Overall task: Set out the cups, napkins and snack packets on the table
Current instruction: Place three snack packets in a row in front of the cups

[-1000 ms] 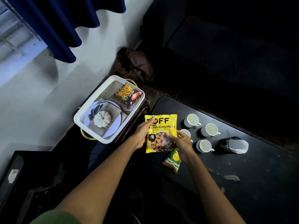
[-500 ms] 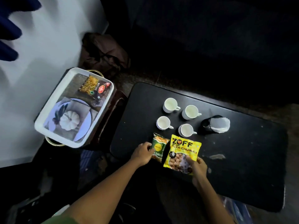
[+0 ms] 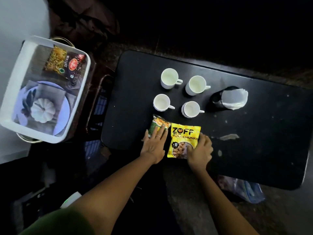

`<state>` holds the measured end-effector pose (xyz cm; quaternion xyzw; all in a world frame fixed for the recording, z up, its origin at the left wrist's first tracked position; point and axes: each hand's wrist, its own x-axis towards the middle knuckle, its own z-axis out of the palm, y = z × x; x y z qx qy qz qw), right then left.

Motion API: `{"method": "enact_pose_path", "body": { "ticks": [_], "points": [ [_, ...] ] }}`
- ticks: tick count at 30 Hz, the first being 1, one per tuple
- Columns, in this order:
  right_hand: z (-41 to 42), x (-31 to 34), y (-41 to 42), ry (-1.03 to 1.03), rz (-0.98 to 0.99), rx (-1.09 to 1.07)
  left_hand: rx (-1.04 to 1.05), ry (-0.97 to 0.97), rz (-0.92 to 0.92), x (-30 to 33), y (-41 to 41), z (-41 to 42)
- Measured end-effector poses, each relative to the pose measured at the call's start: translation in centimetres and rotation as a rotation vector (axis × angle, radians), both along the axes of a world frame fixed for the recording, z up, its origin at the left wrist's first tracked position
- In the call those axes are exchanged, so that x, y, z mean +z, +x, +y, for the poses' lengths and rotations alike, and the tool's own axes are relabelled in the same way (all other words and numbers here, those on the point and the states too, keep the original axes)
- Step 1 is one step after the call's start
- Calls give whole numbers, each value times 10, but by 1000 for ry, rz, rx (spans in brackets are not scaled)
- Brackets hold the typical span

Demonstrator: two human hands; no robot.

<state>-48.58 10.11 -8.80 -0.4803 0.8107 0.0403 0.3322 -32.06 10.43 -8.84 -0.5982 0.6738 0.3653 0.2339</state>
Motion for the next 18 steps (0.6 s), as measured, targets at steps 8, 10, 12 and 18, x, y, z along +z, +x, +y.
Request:
{"method": "enact_pose_path", "body": {
  "ticks": [8,10,12,18],
  "points": [
    [18,-19,11,229,-54,370,-58,-12,-134,-11,3,12],
    [16,-19,21,253,-72,327,-15,-16,-149,-10,9,11],
    [12,-18,31,261,-107,306,-8,-27,-179,-9,15,10],
    [1,-17,56,312,-136,336,59,-32,-221,-6,37,11]
  ]
}}
